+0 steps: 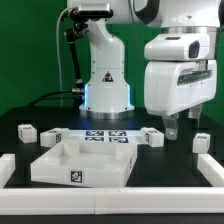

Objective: Assemble square table

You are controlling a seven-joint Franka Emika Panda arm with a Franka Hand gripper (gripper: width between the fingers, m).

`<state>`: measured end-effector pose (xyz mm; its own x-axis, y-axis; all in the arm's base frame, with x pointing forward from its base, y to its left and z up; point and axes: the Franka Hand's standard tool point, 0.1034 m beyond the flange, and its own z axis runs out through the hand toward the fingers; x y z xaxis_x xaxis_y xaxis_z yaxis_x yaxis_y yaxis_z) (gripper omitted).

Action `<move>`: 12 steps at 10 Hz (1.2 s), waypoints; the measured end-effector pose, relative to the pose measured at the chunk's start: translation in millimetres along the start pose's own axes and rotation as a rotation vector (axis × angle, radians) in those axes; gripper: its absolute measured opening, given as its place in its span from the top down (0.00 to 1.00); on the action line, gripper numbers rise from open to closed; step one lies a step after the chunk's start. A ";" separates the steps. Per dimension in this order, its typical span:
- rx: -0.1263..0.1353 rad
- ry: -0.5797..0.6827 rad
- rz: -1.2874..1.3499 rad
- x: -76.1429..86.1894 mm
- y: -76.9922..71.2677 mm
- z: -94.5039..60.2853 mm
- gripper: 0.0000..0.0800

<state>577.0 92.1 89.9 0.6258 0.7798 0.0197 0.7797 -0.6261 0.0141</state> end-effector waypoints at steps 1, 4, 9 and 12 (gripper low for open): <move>0.000 0.000 0.000 0.1 0.0 0.0 0.19; 0.000 0.000 0.000 -0.1 0.1 0.0 0.19; 0.011 -0.028 -0.151 -88.2 -22.4 1.7 0.19; 0.002 -0.019 -0.156 -103.2 -30.1 7.1 0.19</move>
Offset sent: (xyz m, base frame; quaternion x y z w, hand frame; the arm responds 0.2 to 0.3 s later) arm 0.0000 0.0000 0.0000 0.0000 0.0000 0.0000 1.0000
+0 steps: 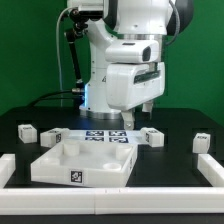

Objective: Assemble square table

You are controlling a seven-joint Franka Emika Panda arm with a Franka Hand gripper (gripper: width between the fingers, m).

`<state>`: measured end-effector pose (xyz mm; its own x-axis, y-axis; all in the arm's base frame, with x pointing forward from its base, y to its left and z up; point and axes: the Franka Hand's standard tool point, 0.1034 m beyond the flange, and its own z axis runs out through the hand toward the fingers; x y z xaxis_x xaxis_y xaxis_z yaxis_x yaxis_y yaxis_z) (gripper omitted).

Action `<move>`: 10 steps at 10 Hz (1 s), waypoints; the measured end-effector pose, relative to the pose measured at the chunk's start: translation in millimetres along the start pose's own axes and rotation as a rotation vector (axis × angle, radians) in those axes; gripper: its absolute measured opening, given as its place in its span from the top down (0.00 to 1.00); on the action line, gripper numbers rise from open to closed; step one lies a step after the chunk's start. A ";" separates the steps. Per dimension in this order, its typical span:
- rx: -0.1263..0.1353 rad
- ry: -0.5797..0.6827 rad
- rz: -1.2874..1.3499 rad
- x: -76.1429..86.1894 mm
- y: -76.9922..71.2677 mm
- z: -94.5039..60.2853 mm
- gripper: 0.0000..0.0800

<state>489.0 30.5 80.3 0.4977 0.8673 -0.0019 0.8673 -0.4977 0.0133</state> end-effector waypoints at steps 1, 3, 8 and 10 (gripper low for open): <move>0.002 -0.001 0.000 -0.5 -0.5 0.7 0.19; -0.020 0.015 -0.099 -13.3 -4.2 11.6 0.19; -0.038 0.020 -0.168 -90.1 -21.5 56.9 0.19; -0.032 0.021 -0.158 -92.3 -17.0 71.2 0.19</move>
Offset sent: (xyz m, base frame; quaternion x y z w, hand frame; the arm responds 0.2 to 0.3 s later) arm -0.0577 -0.0460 -0.0397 -0.0097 0.0057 -0.1135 0.9935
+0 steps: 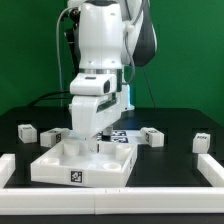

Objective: Assemble square table

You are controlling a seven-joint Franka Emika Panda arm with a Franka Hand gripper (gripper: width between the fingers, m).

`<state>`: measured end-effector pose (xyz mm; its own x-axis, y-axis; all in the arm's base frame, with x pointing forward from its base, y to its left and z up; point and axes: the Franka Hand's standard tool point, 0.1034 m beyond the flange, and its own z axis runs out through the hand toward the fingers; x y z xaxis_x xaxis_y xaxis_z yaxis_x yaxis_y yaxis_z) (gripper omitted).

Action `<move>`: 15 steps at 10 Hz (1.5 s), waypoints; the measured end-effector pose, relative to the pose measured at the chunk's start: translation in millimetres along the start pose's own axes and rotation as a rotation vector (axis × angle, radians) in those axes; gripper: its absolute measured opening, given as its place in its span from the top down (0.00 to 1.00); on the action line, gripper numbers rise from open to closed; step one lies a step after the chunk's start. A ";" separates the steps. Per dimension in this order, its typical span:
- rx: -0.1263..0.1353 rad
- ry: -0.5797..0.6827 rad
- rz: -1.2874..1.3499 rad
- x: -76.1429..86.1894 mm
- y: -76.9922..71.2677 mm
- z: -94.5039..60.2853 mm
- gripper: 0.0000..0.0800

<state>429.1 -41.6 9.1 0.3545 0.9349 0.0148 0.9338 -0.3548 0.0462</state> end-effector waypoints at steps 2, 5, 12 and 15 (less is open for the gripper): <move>0.001 0.000 0.000 0.1 -0.4 0.0 0.22; 0.002 0.000 0.000 0.0 -0.8 0.5 0.83; 0.002 -0.001 0.002 -0.3 -0.8 0.7 0.93; -0.008 0.005 -0.210 25.8 -1.5 0.8 0.93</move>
Offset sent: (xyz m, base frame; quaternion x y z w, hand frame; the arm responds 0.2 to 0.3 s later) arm 0.0000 0.0000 0.0000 0.0000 0.0000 0.0000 1.0000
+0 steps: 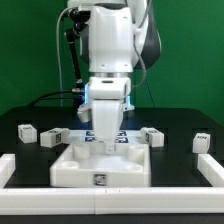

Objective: Assemble square table

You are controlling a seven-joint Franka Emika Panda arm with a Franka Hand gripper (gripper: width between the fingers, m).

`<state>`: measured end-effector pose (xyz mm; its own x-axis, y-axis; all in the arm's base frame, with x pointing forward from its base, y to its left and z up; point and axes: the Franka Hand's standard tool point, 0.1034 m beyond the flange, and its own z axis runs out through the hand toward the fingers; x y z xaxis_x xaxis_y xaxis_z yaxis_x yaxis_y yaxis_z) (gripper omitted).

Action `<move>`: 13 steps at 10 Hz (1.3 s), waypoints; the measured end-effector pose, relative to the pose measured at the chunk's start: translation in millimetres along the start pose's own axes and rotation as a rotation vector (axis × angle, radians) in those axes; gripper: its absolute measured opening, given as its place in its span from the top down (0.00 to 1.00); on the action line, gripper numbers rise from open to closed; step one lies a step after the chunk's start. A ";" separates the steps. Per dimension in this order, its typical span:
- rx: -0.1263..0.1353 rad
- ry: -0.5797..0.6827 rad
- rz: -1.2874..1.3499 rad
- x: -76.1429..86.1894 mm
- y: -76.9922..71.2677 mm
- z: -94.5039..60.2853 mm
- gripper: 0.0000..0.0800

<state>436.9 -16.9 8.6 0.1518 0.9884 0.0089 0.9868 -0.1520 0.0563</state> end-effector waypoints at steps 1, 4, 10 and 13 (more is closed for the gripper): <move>-0.006 0.004 -0.088 18.7 2.5 0.3 0.93; -0.003 0.002 -0.118 28.4 1.0 0.5 0.93; -0.038 0.019 -0.161 59.9 34.1 2.1 0.93; -0.055 0.031 -0.161 93.6 43.0 2.9 0.93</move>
Offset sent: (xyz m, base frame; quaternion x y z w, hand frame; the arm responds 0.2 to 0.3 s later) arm 0.0000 0.0000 0.0000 0.0000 0.0000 0.0000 1.0000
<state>493.7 69.0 9.0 -0.0103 0.9996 0.0263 0.9934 0.0072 0.1143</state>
